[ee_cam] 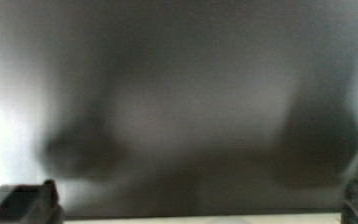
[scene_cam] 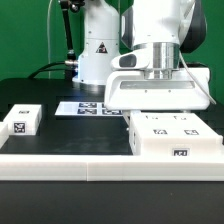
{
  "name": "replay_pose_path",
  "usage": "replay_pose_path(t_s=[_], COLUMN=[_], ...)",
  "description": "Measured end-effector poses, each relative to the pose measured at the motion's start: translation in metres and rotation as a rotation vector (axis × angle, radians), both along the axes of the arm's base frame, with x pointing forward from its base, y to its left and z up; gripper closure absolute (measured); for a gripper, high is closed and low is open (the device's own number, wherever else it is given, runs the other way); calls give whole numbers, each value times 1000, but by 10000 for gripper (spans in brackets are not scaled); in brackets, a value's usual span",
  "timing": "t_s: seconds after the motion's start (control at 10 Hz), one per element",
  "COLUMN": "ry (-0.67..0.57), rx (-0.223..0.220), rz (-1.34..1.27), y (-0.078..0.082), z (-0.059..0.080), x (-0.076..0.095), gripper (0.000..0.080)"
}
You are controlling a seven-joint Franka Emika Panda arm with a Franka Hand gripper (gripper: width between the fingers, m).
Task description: Assemble cabinet
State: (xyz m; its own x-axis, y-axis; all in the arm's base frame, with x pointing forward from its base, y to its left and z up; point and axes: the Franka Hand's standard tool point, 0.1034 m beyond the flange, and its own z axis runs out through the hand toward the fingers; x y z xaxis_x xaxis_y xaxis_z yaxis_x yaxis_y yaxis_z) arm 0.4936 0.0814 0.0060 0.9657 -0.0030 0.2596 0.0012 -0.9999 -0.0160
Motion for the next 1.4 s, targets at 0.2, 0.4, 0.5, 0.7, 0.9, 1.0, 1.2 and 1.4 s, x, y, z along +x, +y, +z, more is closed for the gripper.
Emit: replay_pose_path(t_s=[0.2,0.4,0.5,0.7,0.9,1.0,1.2,1.4], ry=[-4,-10,-11,-12,-15,-15,-15,-15], rx=[-1,0,0,-1,-1,-1,-1,-1], rz=[4,9,10,12,15,17,16,17], y=[-1,3,3,3,3,4,4,4], z=[0,0,-1,-1,0,0,0,0], x=[3,8,7,8,9,9,9,9], gripper=[2,2,2,2,2,2,2,2])
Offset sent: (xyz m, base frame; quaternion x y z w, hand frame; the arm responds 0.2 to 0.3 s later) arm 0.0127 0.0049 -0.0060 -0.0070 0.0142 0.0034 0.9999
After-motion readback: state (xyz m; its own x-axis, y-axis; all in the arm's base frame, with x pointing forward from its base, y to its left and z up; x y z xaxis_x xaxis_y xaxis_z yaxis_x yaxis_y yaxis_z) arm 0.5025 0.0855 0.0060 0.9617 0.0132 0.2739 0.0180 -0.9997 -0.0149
